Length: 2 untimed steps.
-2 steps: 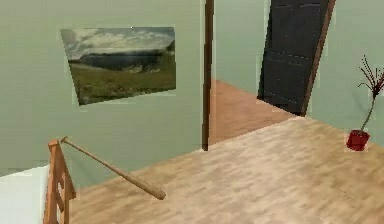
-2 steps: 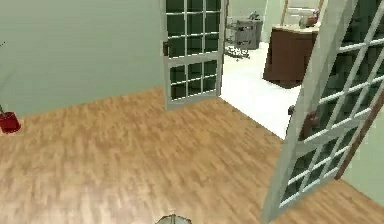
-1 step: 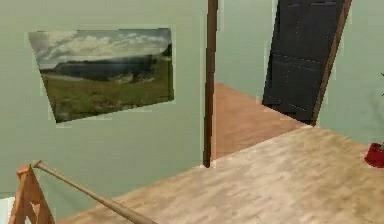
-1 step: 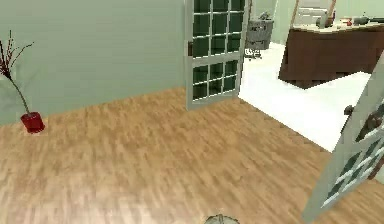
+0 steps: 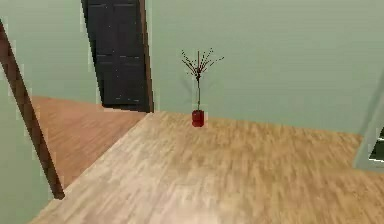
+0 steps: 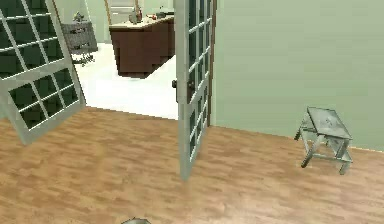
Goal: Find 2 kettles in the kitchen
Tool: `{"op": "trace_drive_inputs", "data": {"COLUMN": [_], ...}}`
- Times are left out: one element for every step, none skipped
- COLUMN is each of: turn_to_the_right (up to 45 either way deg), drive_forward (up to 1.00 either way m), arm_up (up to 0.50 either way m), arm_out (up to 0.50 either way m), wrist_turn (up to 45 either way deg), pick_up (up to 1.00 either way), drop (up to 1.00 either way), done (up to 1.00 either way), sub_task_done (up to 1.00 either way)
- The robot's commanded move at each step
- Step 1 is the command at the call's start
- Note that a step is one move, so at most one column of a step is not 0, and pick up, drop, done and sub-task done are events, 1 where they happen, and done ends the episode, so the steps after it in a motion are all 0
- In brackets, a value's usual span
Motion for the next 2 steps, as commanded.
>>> {"op": "trace_drive_inputs", "data": {"turn_to_the_right": [18.0, 0.0], "drive_forward": [0.0, 1.0], "arm_up": [0.0, 0.0], "arm_out": [0.0, 0.0], "wrist_turn": [0.0, 0.0], "pick_up": [0.0, 0.0], "drop": [0.0, 0.0], "done": [0.0, 0.0], "sub_task_done": [0.0, 0.0]}}
